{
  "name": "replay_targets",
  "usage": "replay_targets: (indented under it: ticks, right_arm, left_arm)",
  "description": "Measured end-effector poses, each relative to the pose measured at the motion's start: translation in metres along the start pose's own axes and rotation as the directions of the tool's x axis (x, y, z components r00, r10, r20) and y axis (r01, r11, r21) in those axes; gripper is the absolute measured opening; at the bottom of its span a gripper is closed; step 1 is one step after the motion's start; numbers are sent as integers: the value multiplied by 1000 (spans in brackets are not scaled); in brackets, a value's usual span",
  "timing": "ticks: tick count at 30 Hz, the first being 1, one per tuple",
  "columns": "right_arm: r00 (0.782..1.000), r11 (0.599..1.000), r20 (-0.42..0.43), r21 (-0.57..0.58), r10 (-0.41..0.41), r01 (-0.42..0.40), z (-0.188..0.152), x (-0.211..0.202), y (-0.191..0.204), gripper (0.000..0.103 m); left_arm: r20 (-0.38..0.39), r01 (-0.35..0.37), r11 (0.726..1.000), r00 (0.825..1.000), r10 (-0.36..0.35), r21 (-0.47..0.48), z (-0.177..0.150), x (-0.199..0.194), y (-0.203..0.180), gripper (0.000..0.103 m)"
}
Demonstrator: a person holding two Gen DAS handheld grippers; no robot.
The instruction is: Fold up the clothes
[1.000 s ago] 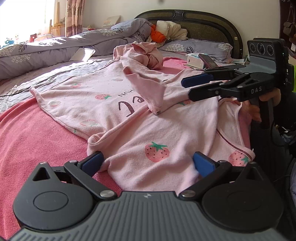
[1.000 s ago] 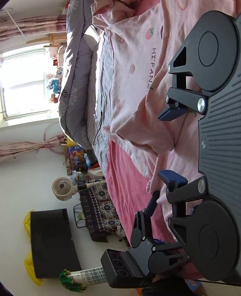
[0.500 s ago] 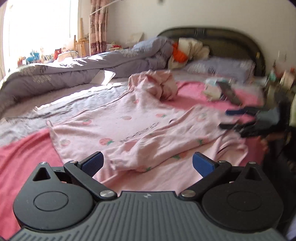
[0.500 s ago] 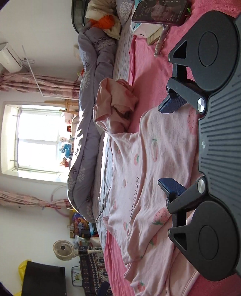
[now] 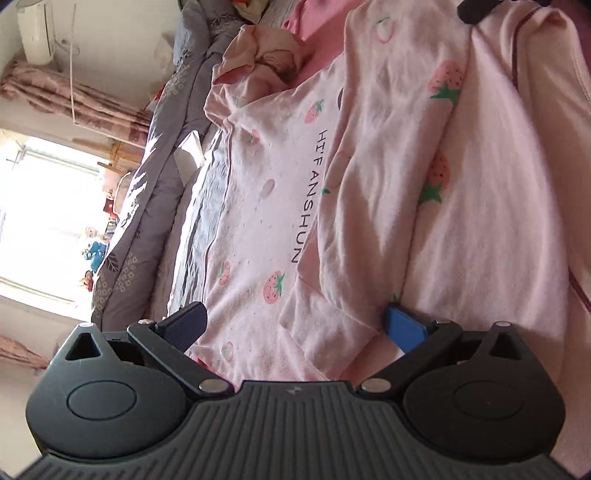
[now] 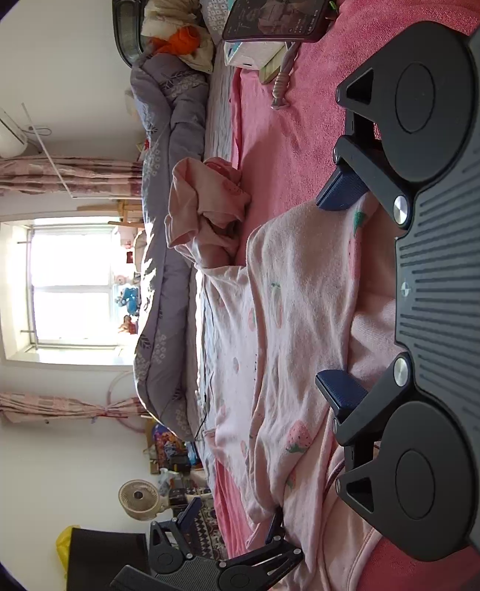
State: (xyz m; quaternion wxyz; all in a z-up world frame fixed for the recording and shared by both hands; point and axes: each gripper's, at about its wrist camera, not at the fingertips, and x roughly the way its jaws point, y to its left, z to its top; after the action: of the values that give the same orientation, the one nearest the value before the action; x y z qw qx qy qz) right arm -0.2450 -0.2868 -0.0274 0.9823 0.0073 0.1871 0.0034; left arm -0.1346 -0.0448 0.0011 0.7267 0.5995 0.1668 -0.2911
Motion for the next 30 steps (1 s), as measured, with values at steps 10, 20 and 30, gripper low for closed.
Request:
replay_targets:
  ticks: [10,20,30]
  right_arm:
    - [1000,1000,10,10,10,-10,-4,7,1,102]
    - [999,999,38,32,16,-17,-6,5,0,103]
    - [997,998,62,51,-40,37,-8,-4,-7,103]
  left_arm:
    - [183,404,490,880,-438,-772,-45,50,73,96]
    - [420,447,30,859,-293,-894,-85,43,77,38]
    - [558,475,-361,812,-173,-803,-118,57,75,72]
